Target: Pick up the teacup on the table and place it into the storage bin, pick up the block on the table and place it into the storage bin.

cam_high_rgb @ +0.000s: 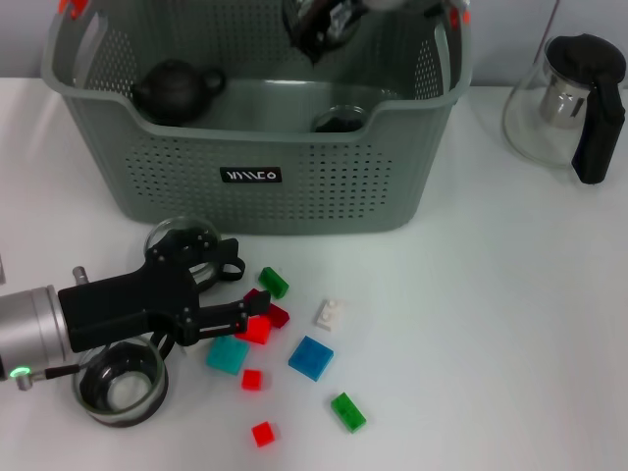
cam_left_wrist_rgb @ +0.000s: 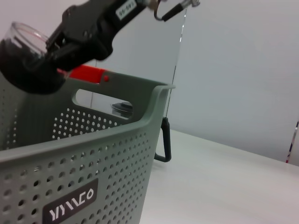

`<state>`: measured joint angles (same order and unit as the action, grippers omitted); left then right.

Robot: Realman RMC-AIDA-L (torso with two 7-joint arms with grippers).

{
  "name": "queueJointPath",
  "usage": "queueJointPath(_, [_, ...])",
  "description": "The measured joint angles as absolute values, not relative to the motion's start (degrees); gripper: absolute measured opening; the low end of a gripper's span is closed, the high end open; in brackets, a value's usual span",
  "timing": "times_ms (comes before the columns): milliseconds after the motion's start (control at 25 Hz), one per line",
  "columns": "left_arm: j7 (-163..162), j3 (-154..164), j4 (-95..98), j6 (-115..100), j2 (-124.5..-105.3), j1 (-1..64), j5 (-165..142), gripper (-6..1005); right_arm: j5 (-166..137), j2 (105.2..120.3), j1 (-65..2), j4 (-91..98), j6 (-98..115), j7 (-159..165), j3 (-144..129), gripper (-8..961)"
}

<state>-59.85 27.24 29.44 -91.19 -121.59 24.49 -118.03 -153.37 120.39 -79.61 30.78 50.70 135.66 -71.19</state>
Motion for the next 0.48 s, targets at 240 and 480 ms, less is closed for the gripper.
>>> queueJointPath(240, [-59.85,27.24,29.44,-91.14,-121.64,24.48,-118.03,844,-153.01,120.75,-79.35,27.1,47.02,135.39,-74.88,53])
queueJointPath(480, [-59.85,27.24,29.4,-91.14,-121.77,24.66,-118.04,843,-151.84,120.98,-79.26,23.71,43.12,135.28,-76.54,53])
